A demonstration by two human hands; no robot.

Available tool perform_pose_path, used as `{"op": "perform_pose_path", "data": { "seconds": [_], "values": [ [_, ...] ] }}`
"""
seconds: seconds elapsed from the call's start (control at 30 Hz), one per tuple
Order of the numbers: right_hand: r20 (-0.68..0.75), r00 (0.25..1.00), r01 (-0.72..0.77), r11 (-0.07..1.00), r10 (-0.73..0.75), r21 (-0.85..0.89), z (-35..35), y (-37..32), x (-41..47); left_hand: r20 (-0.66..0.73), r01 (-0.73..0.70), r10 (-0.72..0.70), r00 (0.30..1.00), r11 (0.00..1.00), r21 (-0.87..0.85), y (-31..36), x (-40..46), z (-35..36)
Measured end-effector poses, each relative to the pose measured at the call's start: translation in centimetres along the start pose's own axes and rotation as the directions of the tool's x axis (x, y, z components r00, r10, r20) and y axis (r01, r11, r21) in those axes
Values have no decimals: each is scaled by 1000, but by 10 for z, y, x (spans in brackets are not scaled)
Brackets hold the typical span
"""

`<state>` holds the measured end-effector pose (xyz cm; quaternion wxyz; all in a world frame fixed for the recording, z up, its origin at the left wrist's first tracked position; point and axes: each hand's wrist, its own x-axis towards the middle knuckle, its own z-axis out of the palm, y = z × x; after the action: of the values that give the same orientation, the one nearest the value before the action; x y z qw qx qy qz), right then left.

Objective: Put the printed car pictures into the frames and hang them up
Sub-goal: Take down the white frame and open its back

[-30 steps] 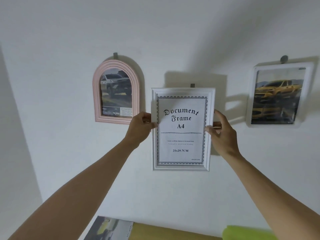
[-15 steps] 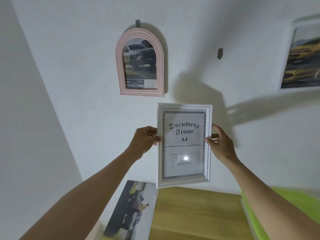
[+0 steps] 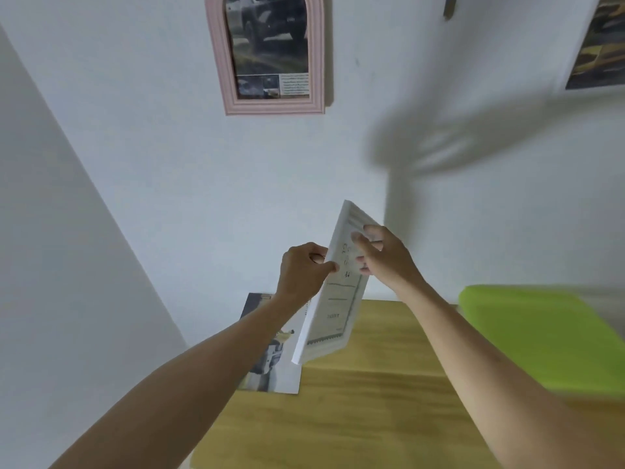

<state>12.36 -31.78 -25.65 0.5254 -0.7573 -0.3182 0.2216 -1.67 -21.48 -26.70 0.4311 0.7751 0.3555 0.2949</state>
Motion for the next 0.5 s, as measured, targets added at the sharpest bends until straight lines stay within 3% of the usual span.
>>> {"op": "perform_pose_path", "data": {
  "seconds": [0.13, 0.33, 0.5],
  "values": [
    [-14, 995, -92, 988, 94, 128, 3, -20, -4, 2, -108, 108, 994, 992, 65, -3, -19, 23],
    [-146, 980, -124, 989, 136, 84, -4, -15, -3, 56, -233, 228, 972, 964, 127, -7, -36, 47],
    [-42, 981, -187, 979, 191, 76, -25, 0, -7, 177, -245, 231, 957, 967, 62, -24, -31, 51]
  ]
}}
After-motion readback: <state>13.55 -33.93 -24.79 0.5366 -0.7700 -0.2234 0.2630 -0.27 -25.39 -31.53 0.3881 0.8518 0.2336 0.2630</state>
